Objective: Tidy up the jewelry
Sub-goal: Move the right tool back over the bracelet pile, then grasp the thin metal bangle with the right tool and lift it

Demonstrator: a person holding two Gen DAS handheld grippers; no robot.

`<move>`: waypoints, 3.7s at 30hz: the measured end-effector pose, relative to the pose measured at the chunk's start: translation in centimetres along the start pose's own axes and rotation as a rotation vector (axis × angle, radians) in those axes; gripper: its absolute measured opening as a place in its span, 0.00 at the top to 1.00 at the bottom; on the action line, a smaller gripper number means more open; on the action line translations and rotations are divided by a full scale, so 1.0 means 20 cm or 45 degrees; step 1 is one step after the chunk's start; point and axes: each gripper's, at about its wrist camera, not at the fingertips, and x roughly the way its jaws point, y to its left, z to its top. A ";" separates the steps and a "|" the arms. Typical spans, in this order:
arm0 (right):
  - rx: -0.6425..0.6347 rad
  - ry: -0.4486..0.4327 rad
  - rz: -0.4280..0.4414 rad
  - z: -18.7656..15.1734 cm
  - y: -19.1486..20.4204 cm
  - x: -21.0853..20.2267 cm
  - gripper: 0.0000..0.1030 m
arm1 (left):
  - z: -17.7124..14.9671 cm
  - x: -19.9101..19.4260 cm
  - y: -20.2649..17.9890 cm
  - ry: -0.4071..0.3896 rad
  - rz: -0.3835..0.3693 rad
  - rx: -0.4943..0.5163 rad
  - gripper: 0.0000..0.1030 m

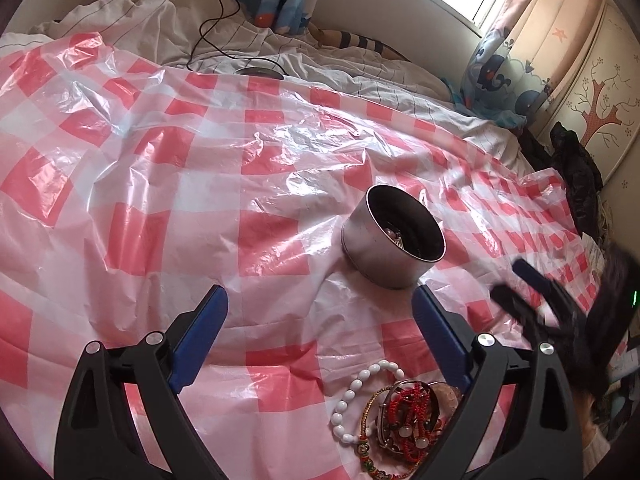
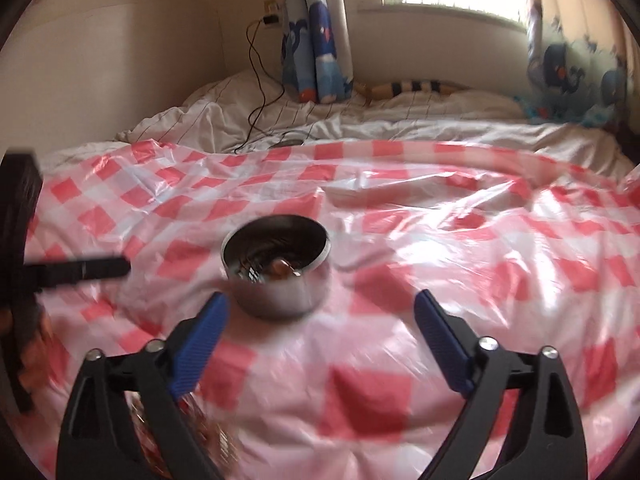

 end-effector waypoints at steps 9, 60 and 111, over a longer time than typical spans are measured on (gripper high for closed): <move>0.056 0.344 -0.061 -0.25 -0.04 0.06 0.07 | -0.12 -0.04 0.01 -0.006 -0.029 -0.039 0.13; -0.174 0.381 0.370 -0.18 0.27 0.02 0.60 | -0.26 -0.17 -0.04 0.059 0.003 0.261 0.13; -0.113 0.374 0.496 -0.20 0.30 0.00 0.98 | -0.27 -0.16 -0.05 0.056 0.029 0.273 0.11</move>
